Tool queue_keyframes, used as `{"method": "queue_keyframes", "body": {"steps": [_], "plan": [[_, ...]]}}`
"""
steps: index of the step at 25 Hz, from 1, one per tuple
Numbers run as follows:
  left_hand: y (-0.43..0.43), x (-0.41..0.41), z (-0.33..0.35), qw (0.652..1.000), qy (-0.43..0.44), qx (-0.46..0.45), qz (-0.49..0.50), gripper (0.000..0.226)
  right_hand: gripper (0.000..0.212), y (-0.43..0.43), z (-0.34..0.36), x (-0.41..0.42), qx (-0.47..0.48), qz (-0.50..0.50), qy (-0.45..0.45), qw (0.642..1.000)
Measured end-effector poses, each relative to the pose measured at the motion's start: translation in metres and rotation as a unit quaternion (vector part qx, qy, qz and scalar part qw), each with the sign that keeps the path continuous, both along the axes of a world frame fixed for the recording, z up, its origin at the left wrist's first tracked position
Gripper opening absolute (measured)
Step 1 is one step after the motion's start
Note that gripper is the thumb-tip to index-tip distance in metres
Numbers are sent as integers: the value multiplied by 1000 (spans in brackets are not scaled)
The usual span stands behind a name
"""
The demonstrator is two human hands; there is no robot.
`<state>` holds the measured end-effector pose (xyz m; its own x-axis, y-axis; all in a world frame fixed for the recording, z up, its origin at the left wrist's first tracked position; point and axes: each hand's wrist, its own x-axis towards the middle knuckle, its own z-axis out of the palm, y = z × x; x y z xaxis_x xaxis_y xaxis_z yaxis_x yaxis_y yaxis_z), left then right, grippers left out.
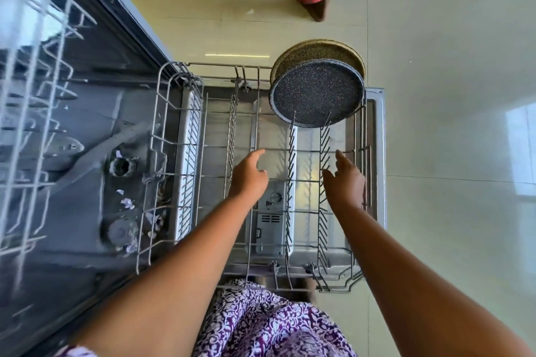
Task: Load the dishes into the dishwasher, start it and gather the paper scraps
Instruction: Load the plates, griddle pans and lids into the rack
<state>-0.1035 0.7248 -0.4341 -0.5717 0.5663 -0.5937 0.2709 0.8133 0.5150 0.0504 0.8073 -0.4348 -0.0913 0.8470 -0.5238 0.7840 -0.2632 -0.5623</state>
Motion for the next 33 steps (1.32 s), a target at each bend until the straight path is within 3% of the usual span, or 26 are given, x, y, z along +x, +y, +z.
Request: {"method": "queue_keyframes", "body": {"steps": [4, 11, 19, 23, 27, 33], "plan": [[-50, 11, 15, 999, 11, -34, -36, 56, 56, -48, 19, 7, -34, -8, -2, 999], [-128, 43, 74, 999, 42, -23, -21, 53, 59, -118, 89, 27, -74, 92, -1, 993], [-234, 80, 218, 998, 55, 38, 18, 56, 55, -155, 237, 36, -12, 242, 54, 969], [-282, 62, 299, 984, 104, 101, 106, 49, 58, -178, 307, 2, 17, 326, 79, 942], [-351, 48, 384, 937, 130, 225, 236, 59, 54, -224, 369, -34, 46, 357, 172, 917], [-466, 62, 485, 824, 268, 269, 421, 24, 42, -316, 448, -89, 78, 436, 320, 837]]}}
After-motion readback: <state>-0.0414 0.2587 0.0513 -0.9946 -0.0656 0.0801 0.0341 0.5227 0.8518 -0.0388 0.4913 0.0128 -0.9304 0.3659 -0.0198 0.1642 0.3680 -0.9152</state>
